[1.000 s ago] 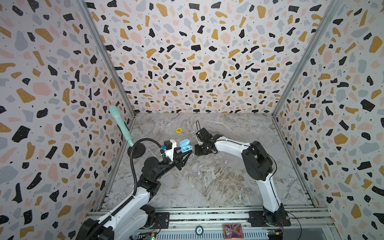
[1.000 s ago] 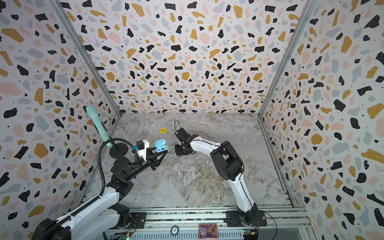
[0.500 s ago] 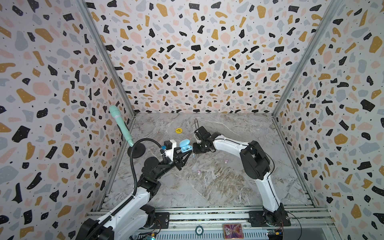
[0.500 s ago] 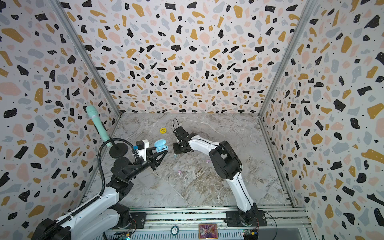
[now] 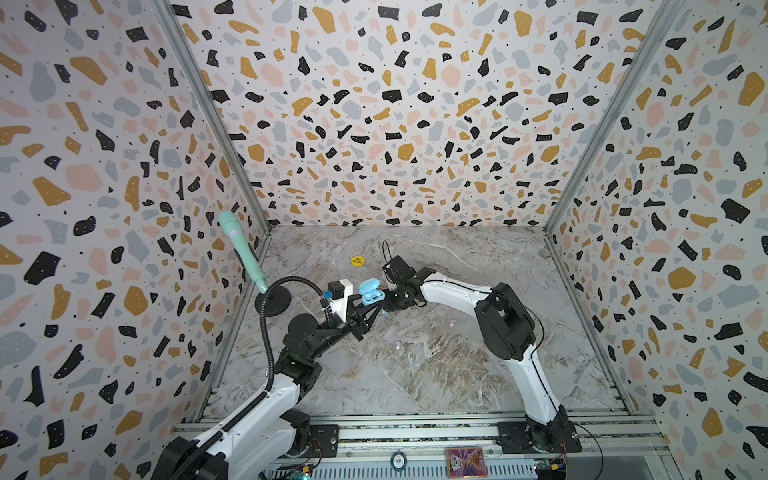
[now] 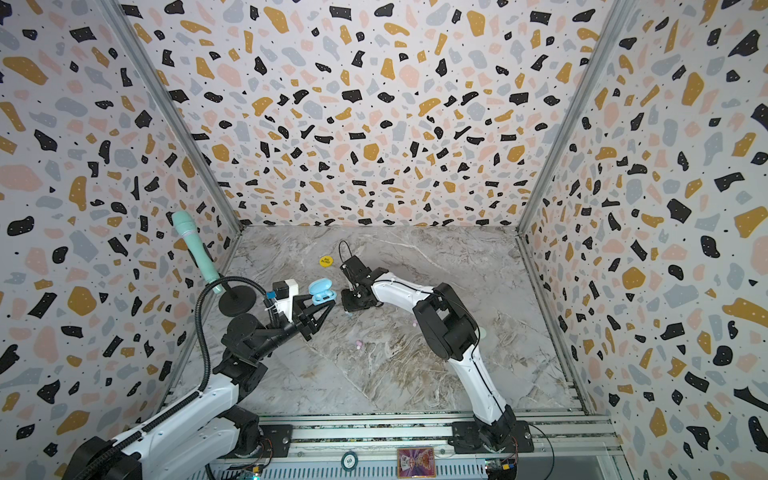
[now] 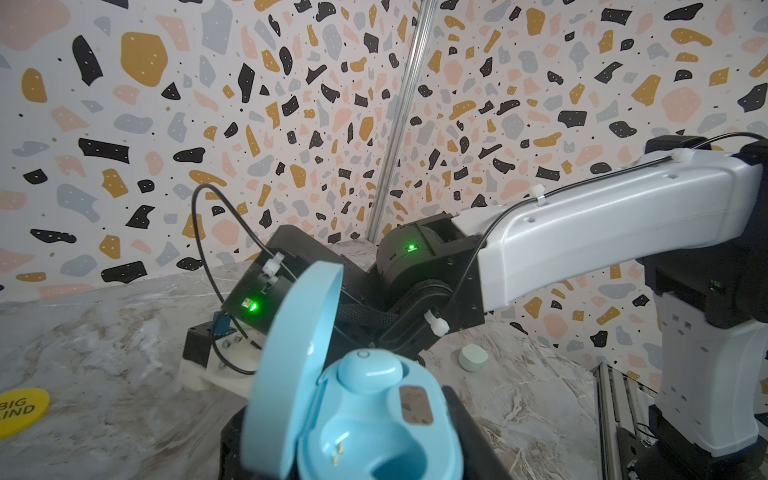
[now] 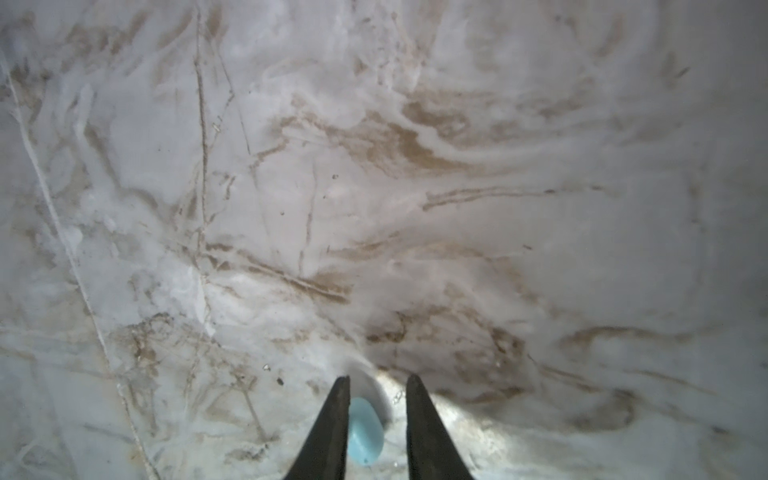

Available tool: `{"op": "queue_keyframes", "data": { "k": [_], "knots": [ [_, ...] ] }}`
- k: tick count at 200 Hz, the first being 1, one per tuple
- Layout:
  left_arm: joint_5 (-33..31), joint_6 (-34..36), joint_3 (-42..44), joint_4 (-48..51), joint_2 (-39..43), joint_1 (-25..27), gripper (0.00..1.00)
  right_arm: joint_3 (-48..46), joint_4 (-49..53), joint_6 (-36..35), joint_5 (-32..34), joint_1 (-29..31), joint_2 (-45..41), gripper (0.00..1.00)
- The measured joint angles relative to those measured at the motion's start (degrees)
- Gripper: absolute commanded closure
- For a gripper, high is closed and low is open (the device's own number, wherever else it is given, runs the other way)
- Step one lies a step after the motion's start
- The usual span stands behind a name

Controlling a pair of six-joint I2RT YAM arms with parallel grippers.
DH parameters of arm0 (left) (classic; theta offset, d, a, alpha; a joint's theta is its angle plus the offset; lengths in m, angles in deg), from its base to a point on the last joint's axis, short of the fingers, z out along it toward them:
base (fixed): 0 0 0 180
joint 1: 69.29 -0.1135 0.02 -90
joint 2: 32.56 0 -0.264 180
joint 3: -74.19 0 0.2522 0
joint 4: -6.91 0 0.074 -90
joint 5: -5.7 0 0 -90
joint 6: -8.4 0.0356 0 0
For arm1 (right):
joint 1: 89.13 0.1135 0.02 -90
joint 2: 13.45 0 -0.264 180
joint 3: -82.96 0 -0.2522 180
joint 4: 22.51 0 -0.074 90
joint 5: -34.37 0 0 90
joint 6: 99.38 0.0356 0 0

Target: Insert the wireless bluetooth earbuds into the charging case

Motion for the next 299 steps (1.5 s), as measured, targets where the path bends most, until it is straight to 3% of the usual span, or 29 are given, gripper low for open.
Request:
{"op": "queue_keyframes", "data": {
  "k": [96, 178, 217, 299],
  "knots": [
    [0.0, -0.1, 0.0, 0.0, 0.0, 0.0, 0.88, -0.3, 0.8, -0.4, 0.1, 1.2, -0.1, 0.75],
    [0.0, -0.7, 0.0, 0.0, 0.5, 0.0, 0.88, -6.3, -0.4, 0.3, 1.0, 1.2, -3.7, 0.75],
    [0.0, -0.9, 0.0, 0.0, 0.5, 0.0, 0.88, -8.7, -2.3, 1.2, 0.1, 0.5, -5.1, 0.70],
    [0.0, -0.9, 0.0, 0.0, 0.5, 0.0, 0.88, -11.0, -5.0, 2.4, -1.2, -1.6, -6.1, 0.72]
  ]
}}
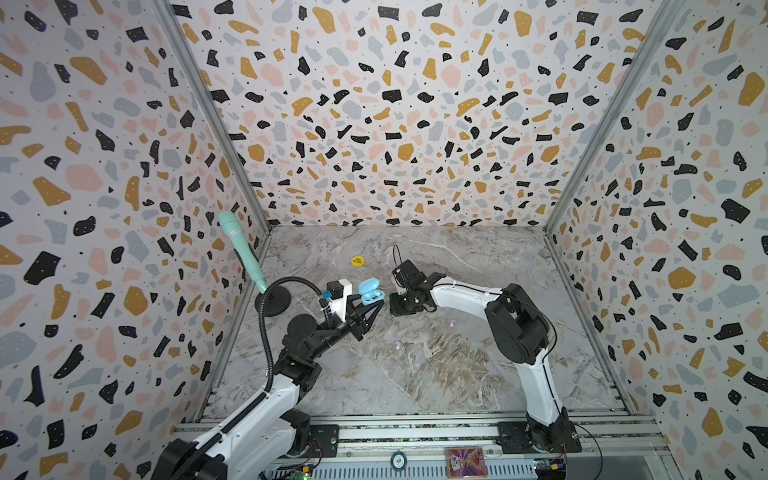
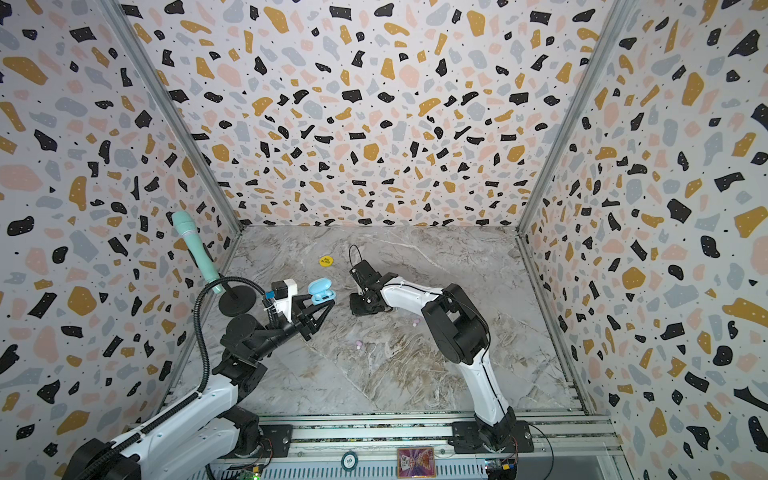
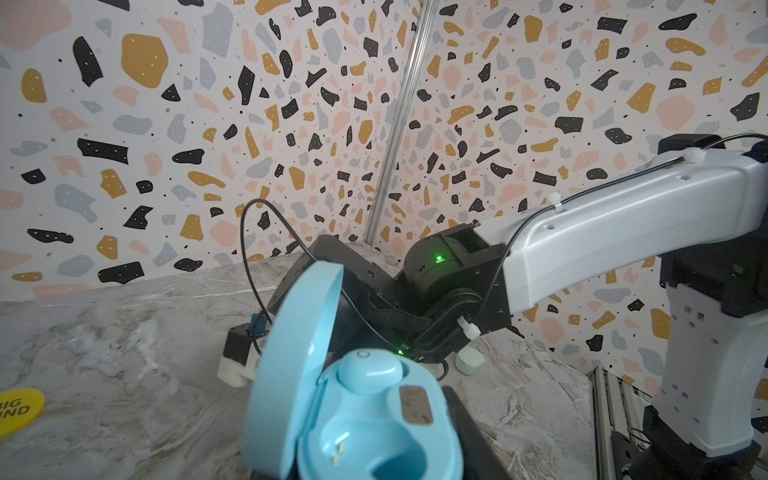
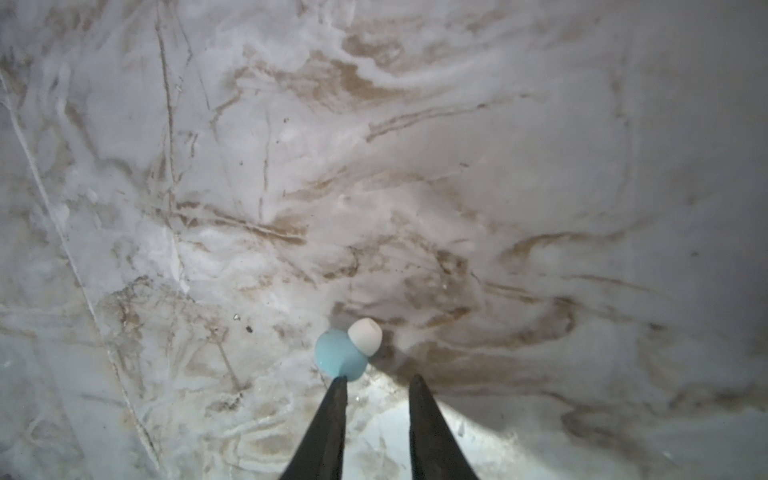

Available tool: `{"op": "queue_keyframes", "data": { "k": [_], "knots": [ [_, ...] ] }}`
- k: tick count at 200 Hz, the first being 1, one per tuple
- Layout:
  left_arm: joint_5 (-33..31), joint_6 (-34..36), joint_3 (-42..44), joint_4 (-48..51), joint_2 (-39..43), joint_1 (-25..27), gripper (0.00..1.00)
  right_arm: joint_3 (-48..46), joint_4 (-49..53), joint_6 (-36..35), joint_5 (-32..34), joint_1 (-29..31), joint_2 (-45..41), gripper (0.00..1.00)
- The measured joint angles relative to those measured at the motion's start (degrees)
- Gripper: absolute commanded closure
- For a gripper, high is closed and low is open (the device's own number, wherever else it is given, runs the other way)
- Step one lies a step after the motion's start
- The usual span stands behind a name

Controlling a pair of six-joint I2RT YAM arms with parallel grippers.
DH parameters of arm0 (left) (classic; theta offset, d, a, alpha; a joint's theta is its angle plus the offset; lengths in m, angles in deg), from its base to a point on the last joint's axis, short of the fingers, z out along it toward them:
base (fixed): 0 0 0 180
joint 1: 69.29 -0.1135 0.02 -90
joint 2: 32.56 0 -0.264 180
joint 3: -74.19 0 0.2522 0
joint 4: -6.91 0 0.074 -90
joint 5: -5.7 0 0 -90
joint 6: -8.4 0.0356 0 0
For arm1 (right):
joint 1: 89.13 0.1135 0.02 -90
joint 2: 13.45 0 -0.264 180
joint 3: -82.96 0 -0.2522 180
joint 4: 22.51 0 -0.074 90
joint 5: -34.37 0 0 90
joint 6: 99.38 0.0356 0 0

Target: Insert the wireless bluetooth earbuds into the charging case

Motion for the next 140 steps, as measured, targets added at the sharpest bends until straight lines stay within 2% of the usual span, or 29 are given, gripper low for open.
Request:
{"op": "queue_keyframes", "data": {
  "k": [140],
  "knots": [
    [0.0, 0.0, 0.0, 0.0, 0.0, 0.0, 0.87, -0.9, -2.3, 1.0, -1.4, -0.9, -2.0, 0.70]
  ]
}}
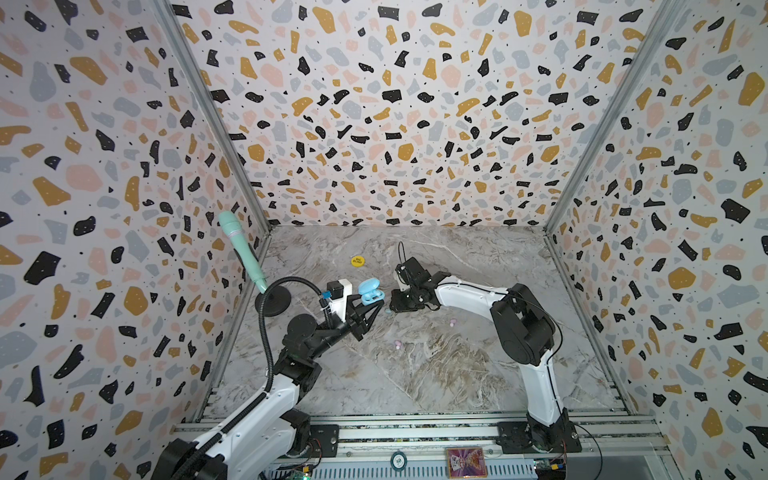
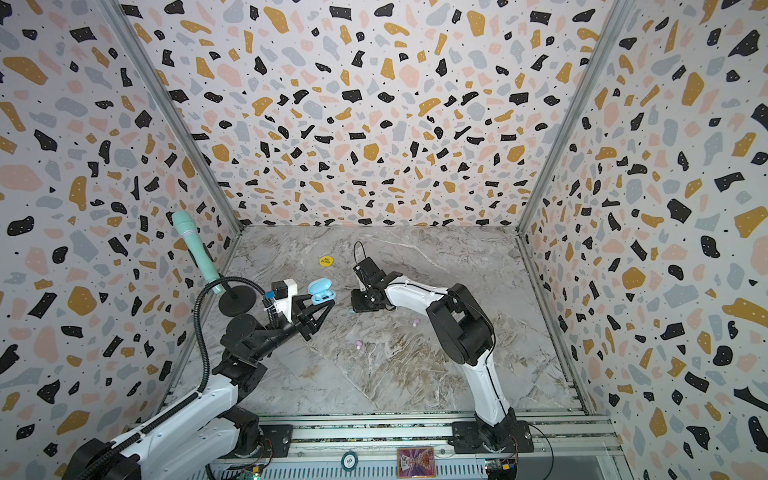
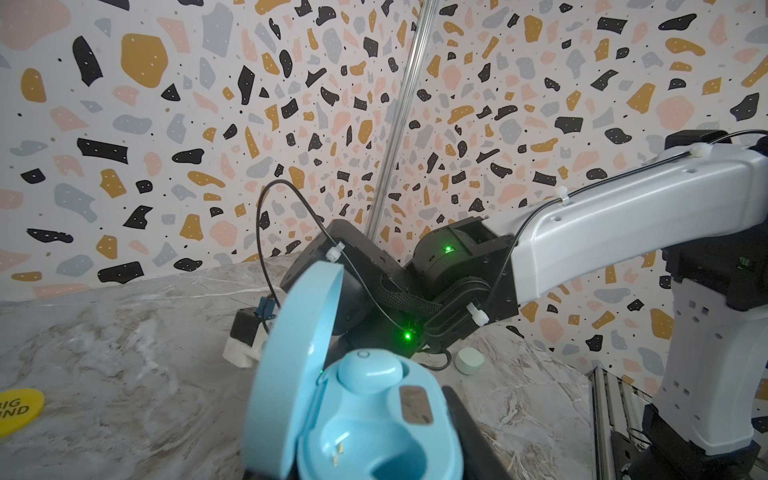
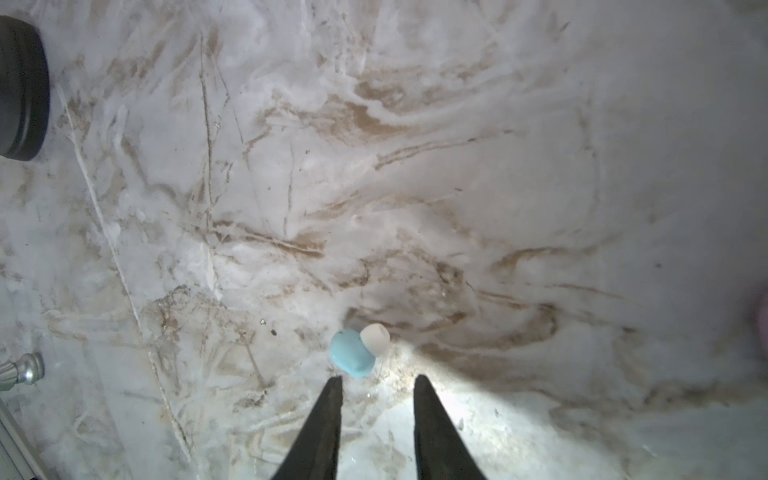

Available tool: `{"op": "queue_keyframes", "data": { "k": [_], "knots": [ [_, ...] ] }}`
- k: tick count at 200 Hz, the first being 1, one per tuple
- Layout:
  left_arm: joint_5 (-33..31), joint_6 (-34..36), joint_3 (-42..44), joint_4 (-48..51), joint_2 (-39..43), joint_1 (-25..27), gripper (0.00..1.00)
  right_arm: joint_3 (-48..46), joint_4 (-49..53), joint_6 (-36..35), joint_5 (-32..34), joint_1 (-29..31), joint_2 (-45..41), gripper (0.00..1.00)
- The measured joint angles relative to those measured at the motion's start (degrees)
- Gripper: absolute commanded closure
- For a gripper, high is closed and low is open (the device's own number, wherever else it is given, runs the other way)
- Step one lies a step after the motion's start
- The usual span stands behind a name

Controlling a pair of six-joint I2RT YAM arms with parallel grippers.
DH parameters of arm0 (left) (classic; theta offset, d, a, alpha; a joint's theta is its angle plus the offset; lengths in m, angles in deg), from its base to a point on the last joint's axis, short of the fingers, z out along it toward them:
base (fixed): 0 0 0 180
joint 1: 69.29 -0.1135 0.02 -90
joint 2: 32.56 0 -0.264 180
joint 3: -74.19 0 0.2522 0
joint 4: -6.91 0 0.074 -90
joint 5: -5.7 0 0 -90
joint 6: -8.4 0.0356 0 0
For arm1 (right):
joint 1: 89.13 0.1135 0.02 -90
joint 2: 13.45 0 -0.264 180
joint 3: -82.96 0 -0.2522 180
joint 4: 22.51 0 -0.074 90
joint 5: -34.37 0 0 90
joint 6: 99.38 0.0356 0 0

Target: Insert the wireless bluetooth earbuds into the charging case

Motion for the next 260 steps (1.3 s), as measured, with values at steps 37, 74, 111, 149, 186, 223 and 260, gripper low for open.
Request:
{"op": "queue_keyframes", "data": {
  "k": [37, 74, 111, 149, 186, 223, 260],
  "knots": [
    [0.0, 0.0, 0.0, 0.0, 0.0, 0.0, 0.87, 4.4, 0.1, -0.6, 0.4, 0.0, 2.0, 0.72],
    [0.0, 0.0, 0.0, 0.0, 0.0, 0.0, 0.87, 8.3, 0.8, -1.9, 3.0, 0.1, 5.2, 0.75],
    [0.0, 0.0, 0.0, 0.0, 0.0, 0.0, 0.87, 10.5, 2.5, -3.7, 6.1, 0.7, 8.1, 0.76],
    [0.1, 0.0, 0.0, 0.0, 0.0, 0.0, 0.87, 11.8, 4.5, -5.1, 8.1, 1.7, 9.2, 0.77],
    [0.2, 0.0, 0.0, 0.0, 0.0, 0.0, 0.87, 11.9, 6.1, -6.0, 9.6, 2.2, 9.2, 0.78],
    [0.4, -0.1, 0.0, 0.0, 0.0, 0.0, 0.87, 11.5, 6.2, -6.2, 10.1, 2.2, 9.0, 0.78],
    [0.9, -0.1, 0.0, 0.0, 0.0, 0.0, 0.87, 9.6, 6.3, -6.1, 10.1, 2.2, 7.6, 0.79]
  ]
}}
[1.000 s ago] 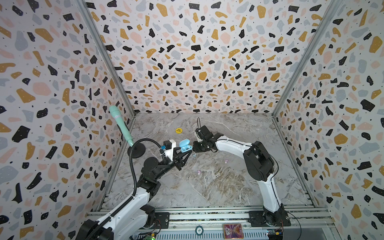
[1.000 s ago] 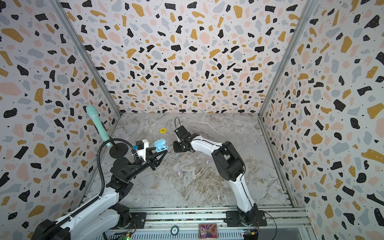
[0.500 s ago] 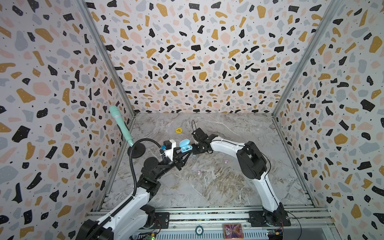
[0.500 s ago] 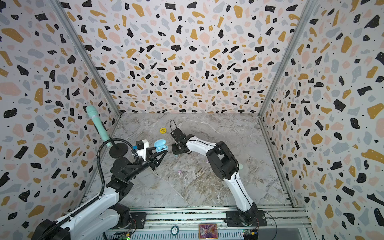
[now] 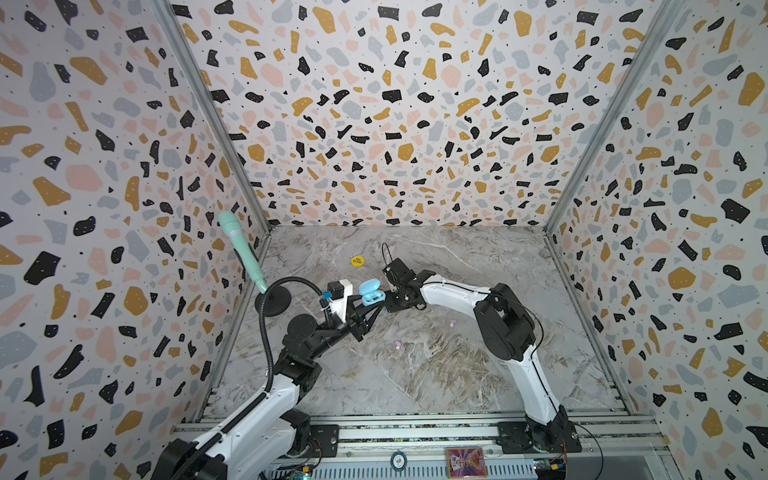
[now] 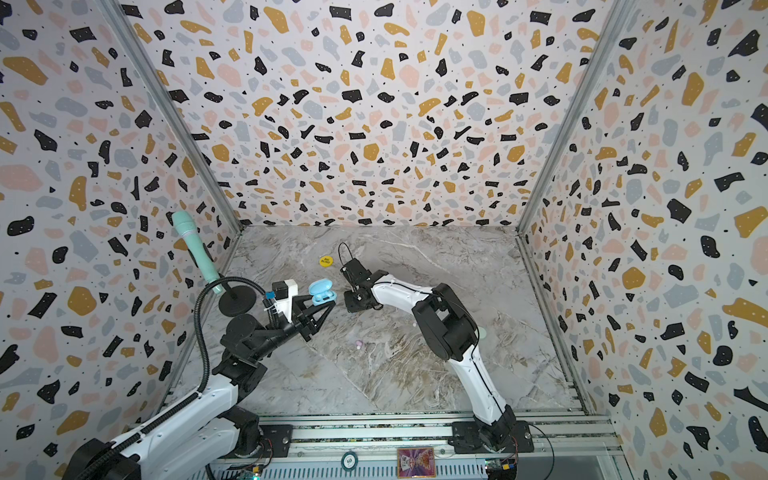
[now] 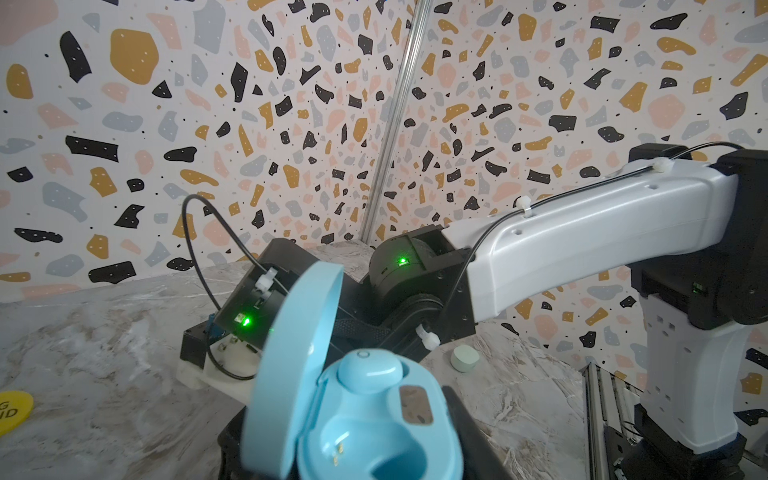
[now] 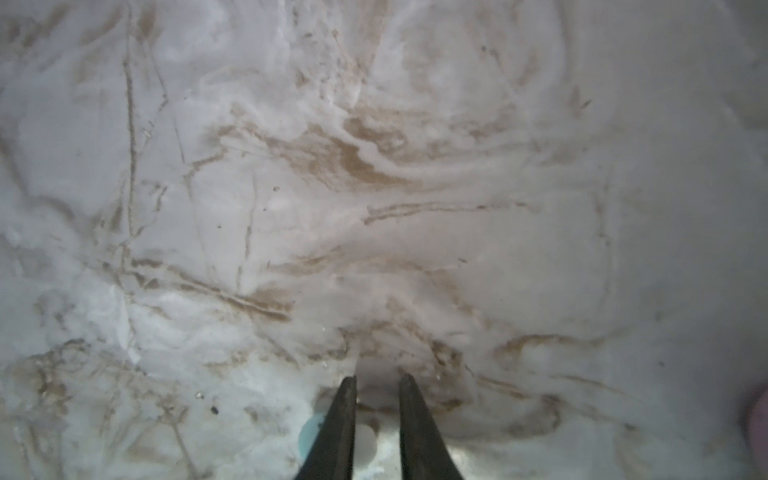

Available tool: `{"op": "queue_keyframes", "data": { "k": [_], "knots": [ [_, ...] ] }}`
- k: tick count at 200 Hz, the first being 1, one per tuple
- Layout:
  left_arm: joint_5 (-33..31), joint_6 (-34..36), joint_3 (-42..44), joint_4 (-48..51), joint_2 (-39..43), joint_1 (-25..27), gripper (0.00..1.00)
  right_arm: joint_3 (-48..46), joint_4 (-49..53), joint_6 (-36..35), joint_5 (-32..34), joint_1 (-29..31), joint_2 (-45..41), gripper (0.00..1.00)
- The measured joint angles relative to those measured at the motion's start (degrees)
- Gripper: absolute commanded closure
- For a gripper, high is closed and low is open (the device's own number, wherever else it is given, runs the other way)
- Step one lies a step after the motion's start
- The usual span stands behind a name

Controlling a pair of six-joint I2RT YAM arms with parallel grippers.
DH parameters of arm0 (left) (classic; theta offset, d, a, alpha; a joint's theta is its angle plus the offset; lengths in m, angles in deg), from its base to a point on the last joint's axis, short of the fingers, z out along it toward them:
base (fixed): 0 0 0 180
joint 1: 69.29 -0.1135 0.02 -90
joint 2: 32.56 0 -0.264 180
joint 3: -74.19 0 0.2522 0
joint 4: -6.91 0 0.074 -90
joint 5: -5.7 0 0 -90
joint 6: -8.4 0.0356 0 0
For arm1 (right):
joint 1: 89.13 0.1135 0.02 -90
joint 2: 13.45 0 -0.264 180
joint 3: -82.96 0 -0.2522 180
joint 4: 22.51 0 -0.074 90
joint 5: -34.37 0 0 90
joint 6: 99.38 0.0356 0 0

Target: Insert the wireless bluetooth earbuds into the charging case

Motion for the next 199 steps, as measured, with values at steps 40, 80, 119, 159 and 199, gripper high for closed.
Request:
{"op": "queue_keyframes", "data": {
  "k": [40, 80, 119, 159, 199],
  "knots": [
    [0.2, 0.0, 0.0, 0.0, 0.0, 0.0, 0.87, -1.8, 0.5, 0.8, -0.1, 0.0, -1.3, 0.79],
    [0.2, 0.0, 0.0, 0.0, 0.0, 0.0, 0.87, -3.4, 0.6, 1.7, -0.7, 0.0, -2.4, 0.79],
    [0.2, -0.1, 0.0, 0.0, 0.0, 0.0, 0.87, -3.8, 0.8, 3.7, -1.3, -0.6, -3.0, 0.71],
    [-1.3, -0.4, 0.0, 1.2, 0.7, 0.0, 0.87, -4.1, 1.4, 5.5, -1.5, -1.2, -4.0, 0.63],
    [-6.4, -0.4, -0.5, 7.0, 2.1, 0.0, 0.88, -2.0, 3.1, 6.4, -1.7, -1.1, -4.0, 0.61]
  ]
}}
